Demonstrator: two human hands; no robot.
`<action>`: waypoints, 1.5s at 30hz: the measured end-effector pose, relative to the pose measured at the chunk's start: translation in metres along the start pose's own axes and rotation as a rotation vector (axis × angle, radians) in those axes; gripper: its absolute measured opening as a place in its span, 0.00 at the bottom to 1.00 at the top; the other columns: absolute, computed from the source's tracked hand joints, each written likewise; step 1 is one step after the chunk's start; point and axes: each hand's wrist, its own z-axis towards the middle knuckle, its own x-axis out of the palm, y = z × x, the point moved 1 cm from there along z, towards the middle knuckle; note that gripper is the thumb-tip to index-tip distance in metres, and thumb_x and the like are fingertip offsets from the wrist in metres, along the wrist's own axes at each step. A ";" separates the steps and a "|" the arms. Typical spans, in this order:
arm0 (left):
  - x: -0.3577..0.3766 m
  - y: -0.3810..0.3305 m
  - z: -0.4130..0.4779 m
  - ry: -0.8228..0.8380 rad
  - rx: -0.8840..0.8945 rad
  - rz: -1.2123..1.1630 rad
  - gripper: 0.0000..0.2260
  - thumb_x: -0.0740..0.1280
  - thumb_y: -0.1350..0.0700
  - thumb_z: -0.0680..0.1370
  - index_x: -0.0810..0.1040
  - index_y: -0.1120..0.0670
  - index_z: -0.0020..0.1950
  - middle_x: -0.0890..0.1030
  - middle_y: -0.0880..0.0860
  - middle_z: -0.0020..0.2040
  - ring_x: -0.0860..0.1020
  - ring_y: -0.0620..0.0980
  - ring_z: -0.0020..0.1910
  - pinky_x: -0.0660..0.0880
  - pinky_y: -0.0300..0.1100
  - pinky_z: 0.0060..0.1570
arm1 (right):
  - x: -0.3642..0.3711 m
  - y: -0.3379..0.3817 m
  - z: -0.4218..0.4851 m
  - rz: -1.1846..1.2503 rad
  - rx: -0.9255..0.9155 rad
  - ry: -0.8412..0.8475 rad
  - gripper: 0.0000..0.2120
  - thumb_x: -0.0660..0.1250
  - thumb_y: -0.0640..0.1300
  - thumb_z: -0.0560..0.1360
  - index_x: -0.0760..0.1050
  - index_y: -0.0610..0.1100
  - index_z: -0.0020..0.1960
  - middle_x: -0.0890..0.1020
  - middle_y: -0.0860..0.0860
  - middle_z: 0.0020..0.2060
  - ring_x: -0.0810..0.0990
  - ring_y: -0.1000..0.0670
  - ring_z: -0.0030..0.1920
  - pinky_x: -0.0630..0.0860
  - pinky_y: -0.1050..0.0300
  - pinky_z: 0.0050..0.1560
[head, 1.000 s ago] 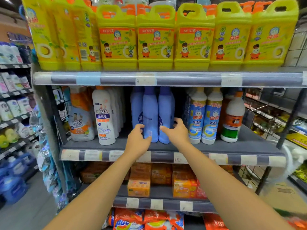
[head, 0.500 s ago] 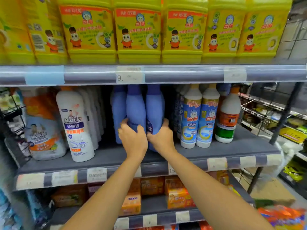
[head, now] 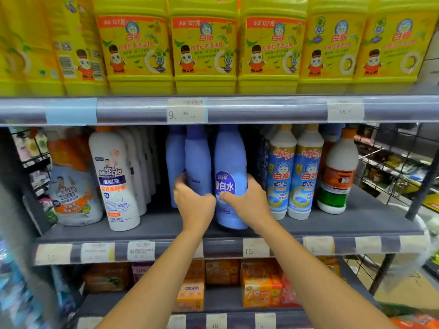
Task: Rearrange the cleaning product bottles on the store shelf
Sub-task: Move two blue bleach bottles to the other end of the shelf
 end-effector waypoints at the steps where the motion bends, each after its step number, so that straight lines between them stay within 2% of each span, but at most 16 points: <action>1: 0.002 0.002 -0.001 -0.006 -0.007 0.016 0.31 0.69 0.68 0.64 0.67 0.60 0.66 0.75 0.59 0.62 0.75 0.58 0.62 0.75 0.55 0.60 | -0.007 0.002 -0.004 0.011 0.006 0.025 0.21 0.78 0.48 0.63 0.73 0.51 0.52 0.80 0.57 0.42 0.79 0.59 0.40 0.72 0.67 0.34; 3: 0.006 0.005 -0.004 -0.018 -0.011 0.082 0.35 0.71 0.68 0.63 0.65 0.60 0.69 0.72 0.60 0.64 0.72 0.58 0.64 0.73 0.49 0.61 | -0.022 0.005 -0.014 0.045 0.012 0.076 0.19 0.78 0.47 0.63 0.73 0.54 0.49 0.81 0.59 0.42 0.80 0.61 0.39 0.72 0.71 0.31; 5: 0.012 0.006 -0.006 -0.029 0.014 0.195 0.38 0.73 0.65 0.63 0.62 0.59 0.71 0.69 0.60 0.66 0.67 0.59 0.65 0.67 0.42 0.59 | -0.039 0.006 -0.025 0.084 0.017 0.120 0.18 0.77 0.46 0.63 0.74 0.55 0.49 0.82 0.59 0.42 0.81 0.62 0.39 0.72 0.71 0.31; 10: 0.029 -0.003 -0.002 -0.118 -0.044 0.474 0.47 0.81 0.53 0.60 0.59 0.60 0.71 0.68 0.64 0.64 0.67 0.66 0.63 0.71 0.59 0.53 | -0.082 0.002 -0.050 0.262 0.101 0.170 0.14 0.75 0.38 0.68 0.78 0.51 0.48 0.86 0.55 0.40 0.84 0.55 0.39 0.79 0.61 0.35; 13: 0.033 -0.007 0.001 -0.224 -0.041 0.439 0.39 0.79 0.56 0.62 0.64 0.61 0.67 0.72 0.65 0.61 0.72 0.68 0.59 0.73 0.59 0.48 | -0.108 0.002 -0.066 0.341 0.127 0.226 0.13 0.75 0.36 0.68 0.79 0.48 0.48 0.87 0.51 0.40 0.85 0.52 0.39 0.79 0.61 0.34; 15: 0.032 -0.008 0.001 -0.249 -0.030 0.357 0.29 0.75 0.61 0.66 0.69 0.63 0.63 0.75 0.67 0.57 0.75 0.68 0.54 0.74 0.56 0.45 | -0.126 0.001 -0.077 0.369 0.142 0.250 0.14 0.76 0.37 0.67 0.79 0.45 0.51 0.87 0.48 0.43 0.86 0.48 0.42 0.81 0.56 0.37; 17: 0.029 -0.010 -0.001 -0.239 -0.025 0.299 0.20 0.72 0.61 0.68 0.71 0.64 0.57 0.78 0.66 0.52 0.78 0.65 0.49 0.74 0.52 0.42 | -0.145 -0.002 -0.088 0.365 0.138 0.262 0.16 0.76 0.37 0.68 0.78 0.44 0.54 0.86 0.46 0.46 0.86 0.46 0.45 0.83 0.50 0.42; 19: 0.026 -0.015 -0.008 -0.205 0.001 0.281 0.18 0.73 0.59 0.69 0.71 0.61 0.54 0.79 0.62 0.50 0.77 0.61 0.46 0.73 0.48 0.41 | -0.163 -0.006 -0.098 0.368 0.130 0.264 0.19 0.77 0.40 0.65 0.77 0.46 0.55 0.86 0.47 0.47 0.85 0.45 0.46 0.83 0.47 0.44; 22: 0.021 -0.032 -0.024 -0.150 -0.004 0.271 0.20 0.74 0.55 0.66 0.69 0.56 0.52 0.77 0.56 0.48 0.74 0.57 0.44 0.71 0.46 0.42 | -0.185 -0.015 -0.112 0.421 0.149 0.268 0.22 0.75 0.44 0.63 0.76 0.47 0.56 0.86 0.47 0.47 0.85 0.45 0.46 0.83 0.47 0.43; 26: 0.014 -0.063 -0.052 -0.067 -0.118 0.200 0.21 0.76 0.53 0.63 0.74 0.53 0.52 0.80 0.49 0.45 0.80 0.53 0.45 0.74 0.42 0.38 | -0.209 -0.026 -0.130 0.472 0.188 0.273 0.23 0.74 0.45 0.63 0.75 0.47 0.57 0.86 0.45 0.48 0.85 0.43 0.47 0.82 0.42 0.45; 30: 0.011 -0.084 -0.101 0.107 -0.209 0.039 0.17 0.77 0.61 0.63 0.79 0.55 0.50 0.84 0.54 0.45 0.83 0.56 0.44 0.82 0.52 0.42 | -0.236 -0.039 -0.150 0.514 0.221 0.276 0.28 0.77 0.48 0.59 0.76 0.44 0.56 0.86 0.43 0.47 0.85 0.40 0.46 0.82 0.45 0.41; 33: 0.012 -0.096 -0.144 0.230 -0.284 -0.111 0.15 0.77 0.67 0.64 0.81 0.56 0.48 0.86 0.56 0.42 0.83 0.56 0.38 0.81 0.49 0.35 | -0.256 -0.050 -0.163 0.545 0.248 0.256 0.31 0.79 0.49 0.54 0.77 0.41 0.54 0.86 0.41 0.45 0.85 0.40 0.43 0.81 0.48 0.39; 36: 0.021 -0.104 -0.183 0.365 -0.373 -0.193 0.16 0.79 0.65 0.62 0.81 0.58 0.48 0.86 0.58 0.40 0.84 0.56 0.34 0.80 0.50 0.32 | -0.276 -0.062 -0.167 0.501 0.274 0.181 0.33 0.80 0.48 0.50 0.76 0.43 0.53 0.86 0.43 0.43 0.85 0.42 0.42 0.82 0.48 0.38; 40: 0.035 -0.101 -0.217 0.456 -0.452 -0.231 0.23 0.80 0.65 0.54 0.81 0.60 0.48 0.86 0.60 0.40 0.84 0.57 0.33 0.80 0.50 0.32 | -0.302 -0.072 -0.161 0.503 0.301 0.089 0.27 0.80 0.45 0.54 0.76 0.44 0.52 0.86 0.43 0.43 0.85 0.42 0.40 0.82 0.47 0.37; 45: 0.059 -0.088 -0.229 0.545 -0.474 -0.235 0.29 0.82 0.55 0.51 0.81 0.60 0.49 0.85 0.63 0.43 0.84 0.64 0.38 0.80 0.56 0.37 | -0.331 -0.075 -0.134 0.547 0.313 -0.025 0.25 0.80 0.43 0.58 0.77 0.44 0.53 0.86 0.43 0.44 0.85 0.42 0.40 0.81 0.47 0.37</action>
